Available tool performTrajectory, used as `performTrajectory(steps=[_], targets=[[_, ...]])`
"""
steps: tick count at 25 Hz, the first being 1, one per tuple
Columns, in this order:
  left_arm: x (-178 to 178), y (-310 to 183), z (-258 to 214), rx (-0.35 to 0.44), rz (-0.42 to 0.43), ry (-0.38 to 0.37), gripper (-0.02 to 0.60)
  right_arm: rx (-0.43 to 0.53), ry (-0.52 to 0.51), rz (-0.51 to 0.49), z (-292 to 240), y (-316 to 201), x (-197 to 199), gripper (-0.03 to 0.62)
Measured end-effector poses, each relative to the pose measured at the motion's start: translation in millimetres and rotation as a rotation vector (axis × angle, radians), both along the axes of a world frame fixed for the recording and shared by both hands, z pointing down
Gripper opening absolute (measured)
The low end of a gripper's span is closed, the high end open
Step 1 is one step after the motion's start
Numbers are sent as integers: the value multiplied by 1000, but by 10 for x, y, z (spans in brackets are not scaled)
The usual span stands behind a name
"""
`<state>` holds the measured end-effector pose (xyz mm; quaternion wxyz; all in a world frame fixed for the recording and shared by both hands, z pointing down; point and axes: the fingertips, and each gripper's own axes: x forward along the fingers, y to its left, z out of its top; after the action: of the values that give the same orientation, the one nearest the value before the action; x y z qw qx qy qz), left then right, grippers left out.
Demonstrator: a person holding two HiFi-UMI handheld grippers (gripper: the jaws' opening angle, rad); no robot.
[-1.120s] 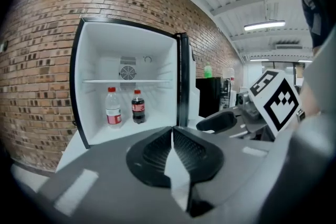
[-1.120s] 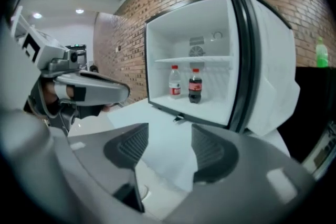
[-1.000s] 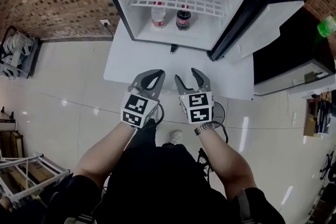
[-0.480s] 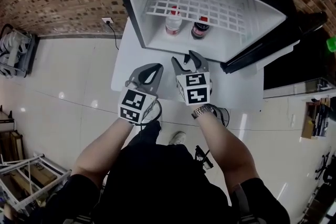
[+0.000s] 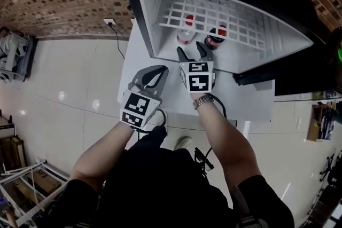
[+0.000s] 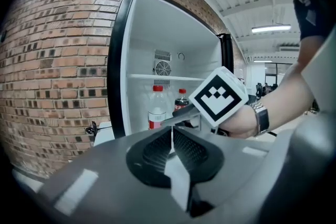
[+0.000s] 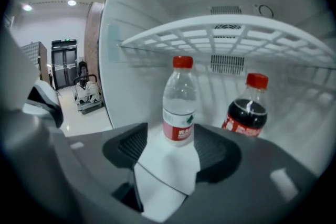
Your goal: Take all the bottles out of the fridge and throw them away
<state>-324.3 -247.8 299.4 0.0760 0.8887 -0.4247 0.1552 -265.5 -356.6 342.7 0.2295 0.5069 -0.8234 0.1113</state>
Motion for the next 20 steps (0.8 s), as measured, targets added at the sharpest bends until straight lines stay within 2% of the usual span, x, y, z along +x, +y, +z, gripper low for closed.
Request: performTrajectory(steps=[4,13,20], targets=[[-61,-66,50,-10,10,-2,12,-10,0,30,80,-213,-24,291],[-231,-170,151,-26,10,-22,12,-23,20,58,228,-550,-96,301],[-310,-216,179,-32,4,-32,12,-15,10,58,184,-633,-142,301]])
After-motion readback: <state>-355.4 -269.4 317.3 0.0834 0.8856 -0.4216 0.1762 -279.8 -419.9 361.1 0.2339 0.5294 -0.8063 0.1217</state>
